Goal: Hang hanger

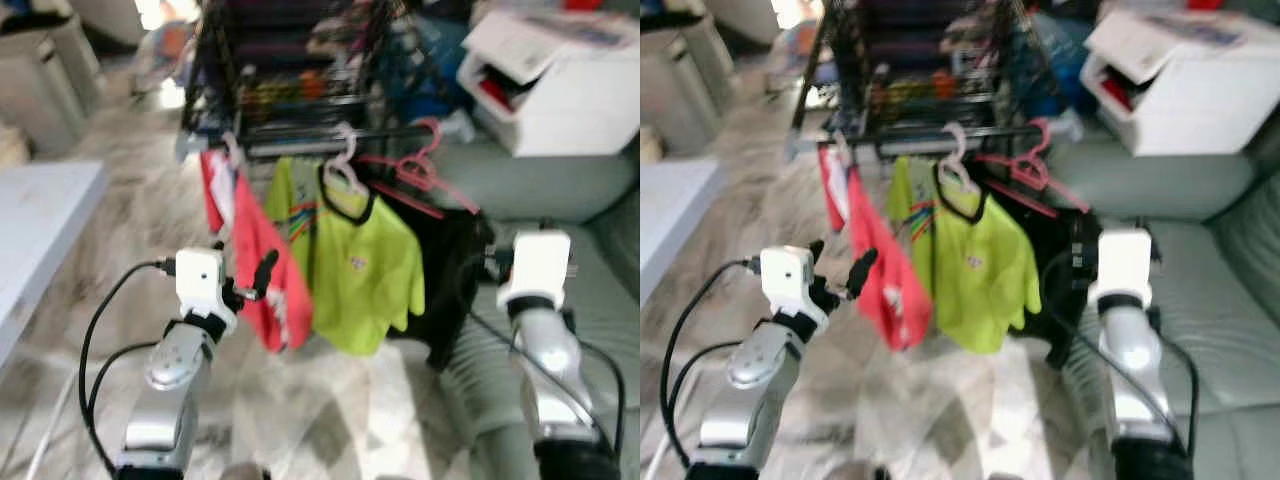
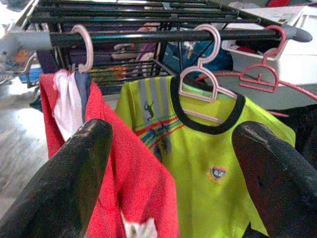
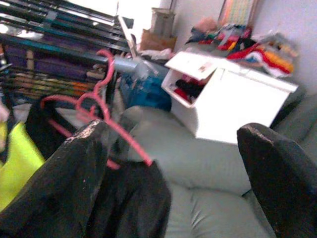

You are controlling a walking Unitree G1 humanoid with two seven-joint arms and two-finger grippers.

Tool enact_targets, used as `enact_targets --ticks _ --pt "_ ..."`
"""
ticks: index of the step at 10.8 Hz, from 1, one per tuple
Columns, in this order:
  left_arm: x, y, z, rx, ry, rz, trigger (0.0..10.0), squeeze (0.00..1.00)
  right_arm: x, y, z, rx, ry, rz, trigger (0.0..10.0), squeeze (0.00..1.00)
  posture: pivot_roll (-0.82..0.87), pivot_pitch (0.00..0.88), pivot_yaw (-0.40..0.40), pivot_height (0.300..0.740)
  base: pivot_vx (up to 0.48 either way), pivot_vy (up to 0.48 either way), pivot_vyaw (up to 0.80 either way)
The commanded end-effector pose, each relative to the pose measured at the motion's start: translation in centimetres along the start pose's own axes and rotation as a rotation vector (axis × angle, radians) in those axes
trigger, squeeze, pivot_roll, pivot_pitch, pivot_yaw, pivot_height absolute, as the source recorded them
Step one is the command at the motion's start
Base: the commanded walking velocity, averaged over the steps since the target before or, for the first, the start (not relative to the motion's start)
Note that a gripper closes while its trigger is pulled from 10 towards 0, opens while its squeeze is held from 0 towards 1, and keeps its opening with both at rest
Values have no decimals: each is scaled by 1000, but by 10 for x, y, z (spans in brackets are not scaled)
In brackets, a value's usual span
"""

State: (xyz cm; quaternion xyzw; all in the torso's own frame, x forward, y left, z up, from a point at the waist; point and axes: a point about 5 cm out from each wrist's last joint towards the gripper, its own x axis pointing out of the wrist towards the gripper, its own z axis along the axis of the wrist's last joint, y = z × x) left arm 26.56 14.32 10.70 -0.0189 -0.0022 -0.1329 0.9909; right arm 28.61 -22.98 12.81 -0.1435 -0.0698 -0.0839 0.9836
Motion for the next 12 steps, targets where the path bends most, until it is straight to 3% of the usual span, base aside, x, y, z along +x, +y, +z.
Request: enact_targets --ticks 1,9,11,12 --pt "-2 6 2 10 1 15 10000 0 0 -4 -5 9 27 -6 10000 0 -41 0 28 740 428 0 0" --pt "3 -1 6 -3 0 -22 10000 0 5 -11 -8 -6 48 14 10000 0 -39 25 30 740 417 0 0" --pt "-2 1 2 1 20 5 10000 0 8 -2 -13 -76 71 174 10000 0 -32 24 24 740 0 0 0" --pt "-3 1 0 1 27 8 10000 0 9 -1 -18 -44 104 183 10000 0 -31 26 21 740 0 0 0"
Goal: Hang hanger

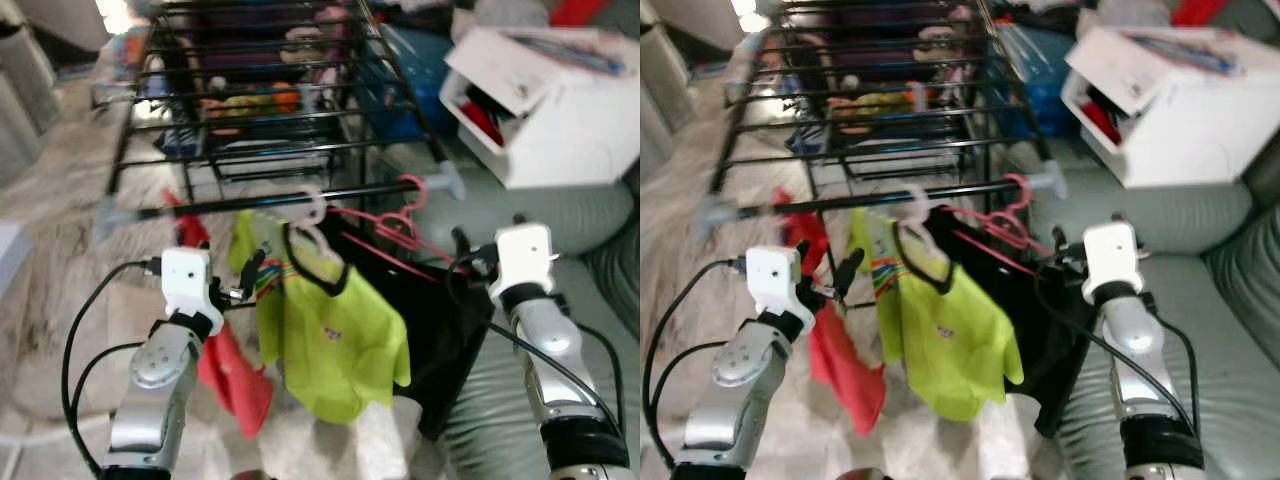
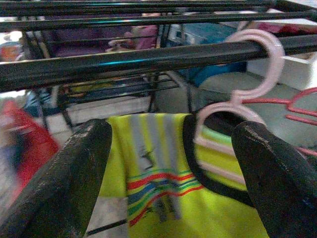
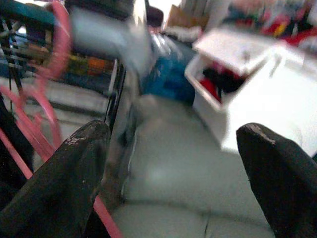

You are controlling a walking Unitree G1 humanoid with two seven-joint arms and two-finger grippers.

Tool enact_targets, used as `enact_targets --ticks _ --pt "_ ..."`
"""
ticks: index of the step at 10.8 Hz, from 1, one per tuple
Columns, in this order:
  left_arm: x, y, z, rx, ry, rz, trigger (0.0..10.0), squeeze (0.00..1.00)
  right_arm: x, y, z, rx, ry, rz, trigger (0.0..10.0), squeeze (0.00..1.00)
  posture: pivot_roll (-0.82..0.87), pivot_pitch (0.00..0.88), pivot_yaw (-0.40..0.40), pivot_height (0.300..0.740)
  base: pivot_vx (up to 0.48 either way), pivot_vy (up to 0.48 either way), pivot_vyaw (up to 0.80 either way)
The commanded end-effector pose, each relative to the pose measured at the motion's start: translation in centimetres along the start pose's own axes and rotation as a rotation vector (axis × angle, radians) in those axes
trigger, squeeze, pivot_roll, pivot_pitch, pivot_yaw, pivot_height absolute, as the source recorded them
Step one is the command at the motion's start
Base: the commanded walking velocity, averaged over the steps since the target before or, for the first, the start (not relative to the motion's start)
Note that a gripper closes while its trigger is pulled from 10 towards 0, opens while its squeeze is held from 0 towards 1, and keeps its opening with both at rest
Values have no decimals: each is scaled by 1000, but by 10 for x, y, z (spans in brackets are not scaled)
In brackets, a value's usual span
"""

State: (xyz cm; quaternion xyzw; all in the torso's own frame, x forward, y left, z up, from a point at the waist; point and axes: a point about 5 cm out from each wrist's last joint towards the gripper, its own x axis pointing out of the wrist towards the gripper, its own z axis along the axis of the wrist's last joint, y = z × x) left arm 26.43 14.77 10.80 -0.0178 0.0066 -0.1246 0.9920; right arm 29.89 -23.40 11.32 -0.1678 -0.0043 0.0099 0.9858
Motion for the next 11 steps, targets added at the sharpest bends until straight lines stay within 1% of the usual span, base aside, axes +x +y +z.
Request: enact_targets --ticks 1,2,3,4,5,6,7,8,9,10,11 --pt "-2 -3 -1 -2 12 2 10000 0 2 -6 -3 16 30 15 10000 0 -24 29 17 740 0 0 0" --pt "-3 -3 -1 0 13 3 10000 0 7 -6 -10 36 88 91 10000 0 -19 31 21 740 0 0 0" --pt "-3 -3 0 5 15 -2 10000 0 13 -9 -11 20 111 150 10000 0 -15 36 25 740 0 0 0" --pt "-2 -2 1 10 16 -6 10000 0 22 -10 -10 -18 131 221 10000 0 -14 42 27 740 0 0 0" --pt "-1 -1 2 14 16 -7 10000 0 29 -7 -10 -26 153 281 10000 0 -8 55 28 740 0 0 0" --pt "-3 -1 3 13 21 -13 10000 0 39 -3 -7 -47 190 374 10000 0 5 69 26 740 0 0 0" --pt "-7 -1 4 12 27 -15 10000 0 45 -1 -5 -50 210 424 10000 0 13 79 24 740 0 0 0" --pt "-12 -1 2 13 42 -13 10000 0 51 0 -4 -49 240 449 10000 0 24 92 24 740 0 0 0" --pt "-15 -1 2 14 48 -10 10000 0 54 1 -2 -60 238 454 10000 0 33 103 27 740 0 0 0" --pt "-19 0 2 17 56 -10 10000 0 58 5 0 -54 246 474 9725 0 38 108 32 740 0 0 0" --pt "-19 0 3 21 62 -10 10000 0 62 11 0 -70 277 492 2235 0 44 118 35 740 0 0 0"
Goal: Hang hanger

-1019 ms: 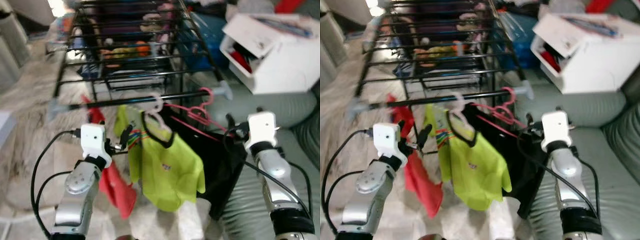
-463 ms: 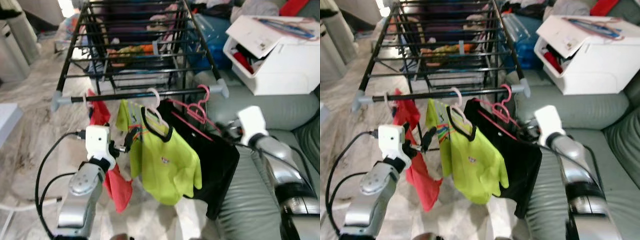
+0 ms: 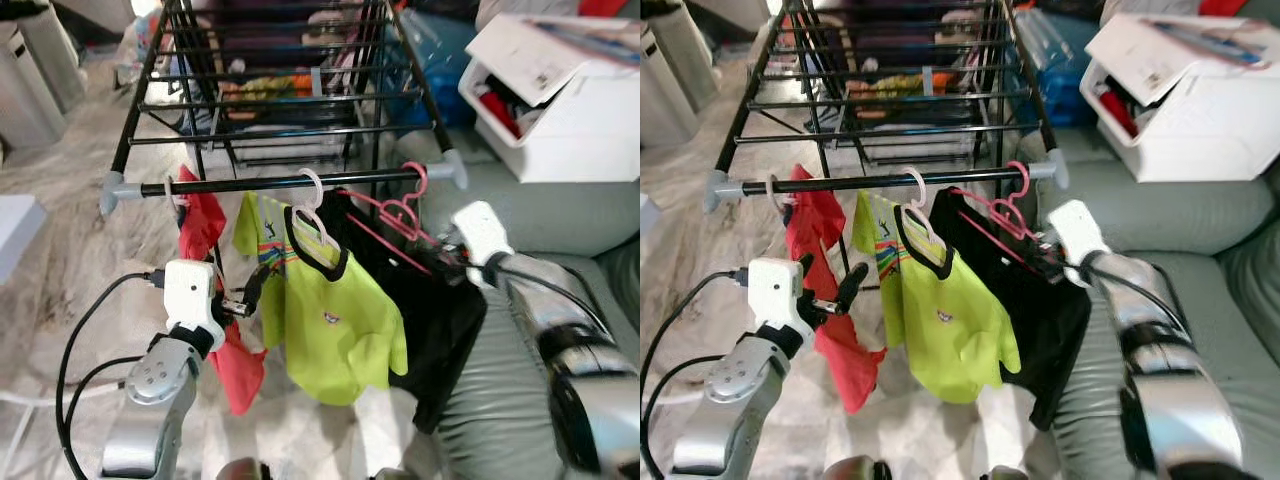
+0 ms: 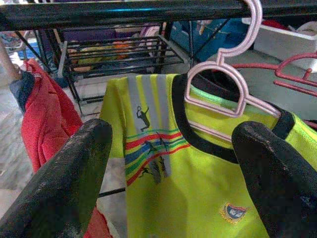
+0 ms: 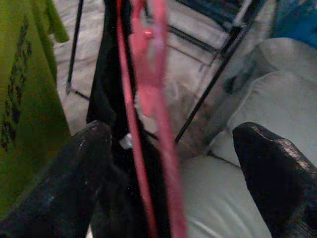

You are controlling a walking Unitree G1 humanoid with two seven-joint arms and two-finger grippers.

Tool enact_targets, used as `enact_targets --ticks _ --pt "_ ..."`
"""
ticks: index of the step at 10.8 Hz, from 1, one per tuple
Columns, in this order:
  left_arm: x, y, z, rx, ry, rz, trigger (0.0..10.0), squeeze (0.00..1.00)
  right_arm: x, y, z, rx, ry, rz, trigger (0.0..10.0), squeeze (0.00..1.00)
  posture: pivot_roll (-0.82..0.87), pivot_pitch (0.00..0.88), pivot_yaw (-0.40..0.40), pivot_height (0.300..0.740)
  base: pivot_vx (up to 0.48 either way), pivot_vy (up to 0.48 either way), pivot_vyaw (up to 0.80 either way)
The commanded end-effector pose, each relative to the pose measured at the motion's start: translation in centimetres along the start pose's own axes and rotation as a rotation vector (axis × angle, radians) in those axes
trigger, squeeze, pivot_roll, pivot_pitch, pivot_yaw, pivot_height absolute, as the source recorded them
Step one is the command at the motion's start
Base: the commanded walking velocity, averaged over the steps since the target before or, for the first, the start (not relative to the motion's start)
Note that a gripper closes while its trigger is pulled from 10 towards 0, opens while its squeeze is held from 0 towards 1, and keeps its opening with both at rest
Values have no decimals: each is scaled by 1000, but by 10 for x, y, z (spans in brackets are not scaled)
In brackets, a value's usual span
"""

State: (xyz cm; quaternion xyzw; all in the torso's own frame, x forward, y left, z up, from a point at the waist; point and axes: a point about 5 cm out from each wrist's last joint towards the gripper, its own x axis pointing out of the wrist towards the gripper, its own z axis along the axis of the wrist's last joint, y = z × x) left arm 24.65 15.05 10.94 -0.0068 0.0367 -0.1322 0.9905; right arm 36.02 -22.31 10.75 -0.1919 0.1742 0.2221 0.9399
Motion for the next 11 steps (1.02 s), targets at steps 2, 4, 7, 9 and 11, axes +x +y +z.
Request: enact_targets --ticks 2,4,7,9,11 --pt "-3 4 3 13 8 7 10000 0 7 3 8 -33 15 -2 0 0 53 127 38 740 0 0 0" --pt "-6 3 3 15 18 6 10000 0 10 3 13 -67 30 -21 0 0 62 132 40 740 0 0 0" --pt "-6 1 3 12 25 4 10000 0 11 0 15 -101 59 -11 0 0 63 136 40 740 0 0 0" --pt "-6 2 3 15 30 4 10000 0 7 -9 18 -132 90 -19 0 0 58 137 43 740 0 0 0" --pt "-5 0 2 15 33 -1 10000 0 1 -20 19 -113 93 -61 0 0 58 137 43 740 0 0 0"
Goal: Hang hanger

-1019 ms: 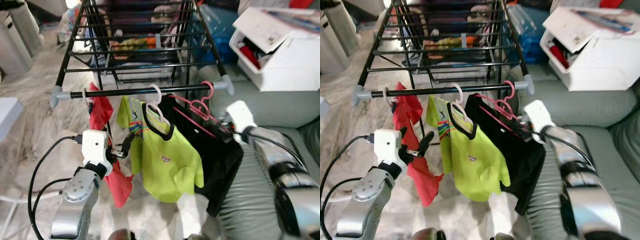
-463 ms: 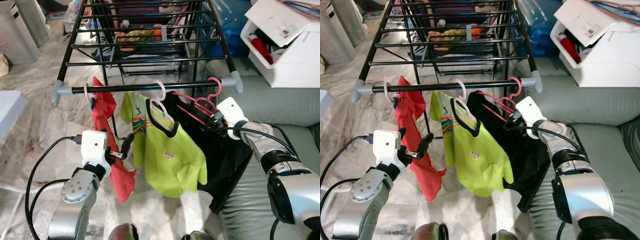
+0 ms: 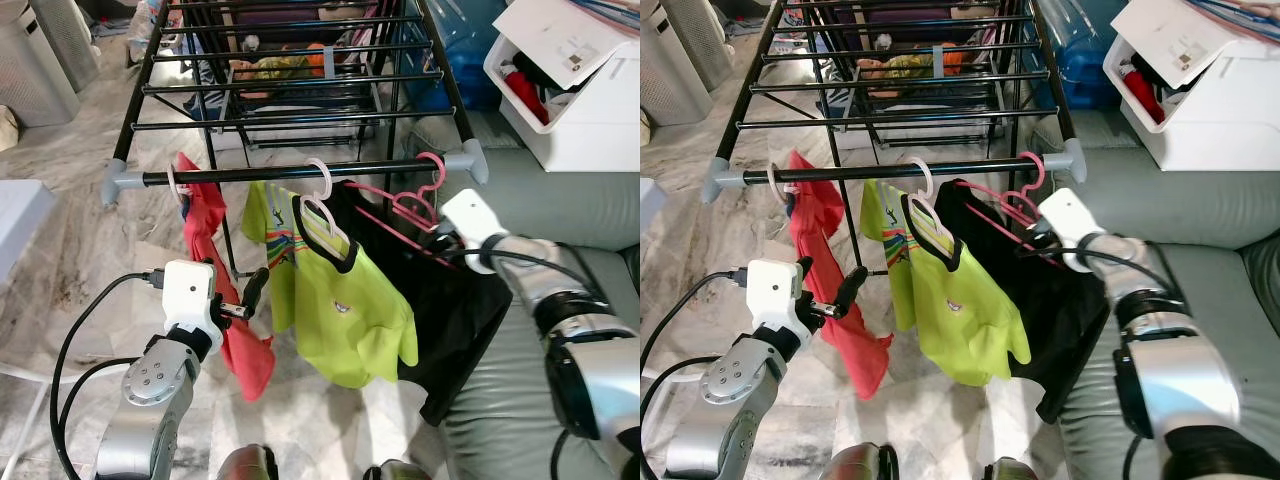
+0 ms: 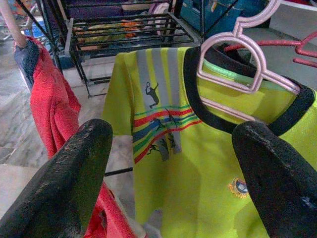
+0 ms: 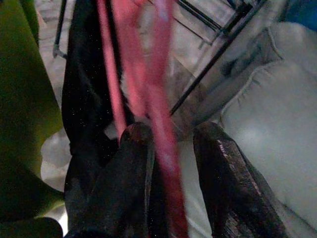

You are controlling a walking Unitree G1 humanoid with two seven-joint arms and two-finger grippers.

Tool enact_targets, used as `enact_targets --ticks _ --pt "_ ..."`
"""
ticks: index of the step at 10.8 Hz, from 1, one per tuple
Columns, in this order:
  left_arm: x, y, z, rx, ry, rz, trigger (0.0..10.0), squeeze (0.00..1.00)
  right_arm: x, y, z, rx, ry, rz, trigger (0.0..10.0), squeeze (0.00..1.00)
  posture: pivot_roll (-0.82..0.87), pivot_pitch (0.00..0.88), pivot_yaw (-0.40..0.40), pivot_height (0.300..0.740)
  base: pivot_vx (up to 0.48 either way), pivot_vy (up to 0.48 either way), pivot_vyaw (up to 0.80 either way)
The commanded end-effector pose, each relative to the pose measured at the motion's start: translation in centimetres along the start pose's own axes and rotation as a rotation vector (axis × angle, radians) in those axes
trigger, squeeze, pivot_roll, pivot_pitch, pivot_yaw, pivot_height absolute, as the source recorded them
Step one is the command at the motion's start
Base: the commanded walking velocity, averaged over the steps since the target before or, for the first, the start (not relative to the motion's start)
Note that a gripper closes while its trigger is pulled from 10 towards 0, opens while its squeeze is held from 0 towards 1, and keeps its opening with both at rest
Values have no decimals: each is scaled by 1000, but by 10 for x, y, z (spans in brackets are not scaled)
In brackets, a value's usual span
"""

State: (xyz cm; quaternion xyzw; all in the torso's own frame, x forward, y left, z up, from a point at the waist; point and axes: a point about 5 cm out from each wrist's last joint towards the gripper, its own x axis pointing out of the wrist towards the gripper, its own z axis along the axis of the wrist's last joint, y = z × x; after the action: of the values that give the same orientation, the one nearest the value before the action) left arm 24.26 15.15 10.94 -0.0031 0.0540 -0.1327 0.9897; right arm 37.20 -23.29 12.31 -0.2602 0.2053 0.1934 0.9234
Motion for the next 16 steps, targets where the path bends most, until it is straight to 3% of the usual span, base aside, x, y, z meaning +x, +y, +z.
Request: enact_targets --ticks 1,3,4,5,6,7,8,9,10,11,13,14,15,16 --pt "0 -1 2 11 0 -3 10000 0 -1 -4 3 29 7 12 0 0 44 135 45 740 0 0 0" --pt "2 -1 2 14 3 -8 10000 0 -1 2 -5 59 47 67 353 0 40 129 48 740 0 0 0" --pt "3 0 3 18 1 -11 10000 0 0 5 -5 87 43 91 2902 0 41 124 49 740 0 0 0" --pt "4 1 3 20 1 -12 10000 0 2 10 -4 102 39 123 6392 0 42 118 51 740 0 0 0" --pt "4 0 3 24 3 -15 10000 0 3 11 -3 113 35 126 7098 0 43 117 51 740 0 0 0" --pt "4 -1 3 24 3 -19 10000 0 5 14 -1 102 26 132 9333 0 46 113 52 740 0 0 0" --pt "5 -1 2 27 6 -24 10000 0 7 15 7 125 -4 129 10000 0 50 107 54 740 0 0 0" --pt "5 -1 3 28 6 -24 10000 0 7 15 8 127 -6 126 10000 0 50 106 55 740 0 0 0" --pt "6 0 3 29 6 -25 10000 0 8 15 10 132 -14 116 7843 0 50 107 56 740 0 0 0" --pt "7 -1 3 29 6 -25 10000 0 9 16 14 152 -37 100 0 0 48 110 57 740 0 0 0" --pt "5 -5 1 25 14 -31 10000 0 13 19 20 285 -84 79 7961 0 49 111 58 740 0 0 0" --pt "6 -5 1 25 16 -32 10000 0 14 20 22 304 -98 74 10000 0 51 111 59 740 0 0 0" --pt "6 -4 1 27 17 -32 10000 0 16 21 25 349 -121 44 10000 0 52 111 60 740 0 0 0" --pt "6 -3 1 29 18 -31 10000 0 16 19 25 365 -117 11 10000 1000 51 112 61 740 0 0 0"
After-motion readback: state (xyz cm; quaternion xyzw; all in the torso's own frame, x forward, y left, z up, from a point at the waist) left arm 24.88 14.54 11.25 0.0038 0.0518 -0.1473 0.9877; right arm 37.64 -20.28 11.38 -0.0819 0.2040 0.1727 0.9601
